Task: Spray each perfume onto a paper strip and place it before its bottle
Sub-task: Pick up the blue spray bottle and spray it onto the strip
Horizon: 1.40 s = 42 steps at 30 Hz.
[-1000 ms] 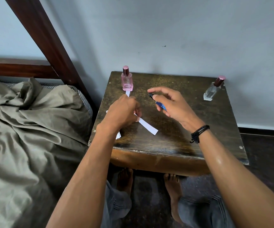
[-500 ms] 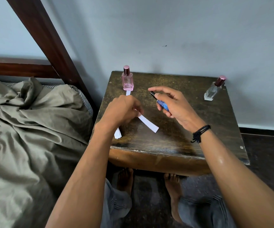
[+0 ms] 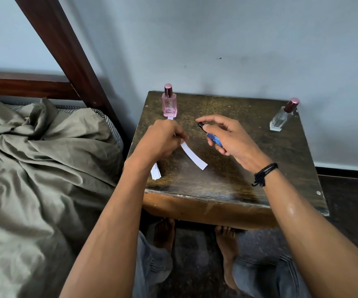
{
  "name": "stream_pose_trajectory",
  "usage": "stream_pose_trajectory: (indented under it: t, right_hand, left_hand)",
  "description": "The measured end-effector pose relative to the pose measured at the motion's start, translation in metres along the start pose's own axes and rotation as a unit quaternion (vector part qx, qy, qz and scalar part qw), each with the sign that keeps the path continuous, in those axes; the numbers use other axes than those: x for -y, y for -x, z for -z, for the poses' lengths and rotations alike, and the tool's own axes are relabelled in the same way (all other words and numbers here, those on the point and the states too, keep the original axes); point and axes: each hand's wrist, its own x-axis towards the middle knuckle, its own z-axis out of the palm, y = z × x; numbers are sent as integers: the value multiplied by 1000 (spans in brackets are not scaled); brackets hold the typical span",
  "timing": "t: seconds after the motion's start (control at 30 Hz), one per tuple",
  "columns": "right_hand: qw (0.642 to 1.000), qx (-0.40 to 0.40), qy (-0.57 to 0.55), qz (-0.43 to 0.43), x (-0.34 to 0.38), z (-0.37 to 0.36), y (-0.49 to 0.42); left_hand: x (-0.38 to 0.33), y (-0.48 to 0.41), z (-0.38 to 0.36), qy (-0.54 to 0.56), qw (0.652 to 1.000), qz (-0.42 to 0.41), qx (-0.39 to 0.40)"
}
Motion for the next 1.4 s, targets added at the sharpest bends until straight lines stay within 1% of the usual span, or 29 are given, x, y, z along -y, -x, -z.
stream_pose_trajectory:
  t: [0.17,0.27,0.3,0.37,0.43,0.5,0.57,0.63,0.7,0.73,0.83,0.9,0.97,1.03,1.13,1.17,1.23,1.3,1.4]
  right_hand:
    - [1000,-10,10,9,-2,0,0]
    - [1000,-13,-6,7,-5,-1,-1]
    - [1000,-11,-28,0,-6,-1,-1]
    - [993,1,-116,-23,-9,0,-4]
    - [973,20,-225,-54,-12,2,-7]
    - [950,36,-298,-84,-14,3,-8]
    - [939,44,-326,-98,-18,3,-7]
    - [939,45,-326,-100,-21,2,-7]
    - [948,36,-301,-94,-22,1,-7]
    - [959,25,-268,-86,-21,1,-7]
    - [994,-33,-98,-37,-18,-3,-5]
    - [998,-60,24,25,-19,-7,-3]
    - [983,-70,146,90,-29,-10,1]
    - [960,-65,242,128,-42,-14,6]
    - [924,-55,338,170,-54,-18,15]
    - [918,-56,345,186,-55,-19,17]
    - [924,-61,321,200,-54,-20,16]
    - [946,-71,262,174,-54,-19,13]
    - [978,-82,146,128,-51,-16,8]
  left_hand:
    - [-1,2,0,12,999,13,-26]
    - [-1,2,1,25,999,25,-30]
    - [-1,2,2,30,999,26,-30]
    - [-2,2,3,31,999,25,-28]
    - [-2,3,4,27,999,20,-23]
    - [-2,2,4,19,1000,12,-15]
    - [-2,1,3,17,1000,7,-13]
    - [-1,0,3,14,1000,5,-17]
    - [-1,1,2,10,1000,5,-24]
    - [-1,1,2,10,1000,7,-27]
    - [-1,1,2,13,999,9,-33]
    - [-2,1,2,16,999,11,-33]
    - [-2,1,3,20,999,11,-34]
    - [-2,1,3,33,999,14,-38]
    - [0,1,3,61,997,15,-40]
    - [1,0,3,73,996,15,-41]
    - [2,0,4,93,994,17,-45]
    - [3,-1,4,100,994,15,-50]
    - [3,-2,5,106,993,20,-49]
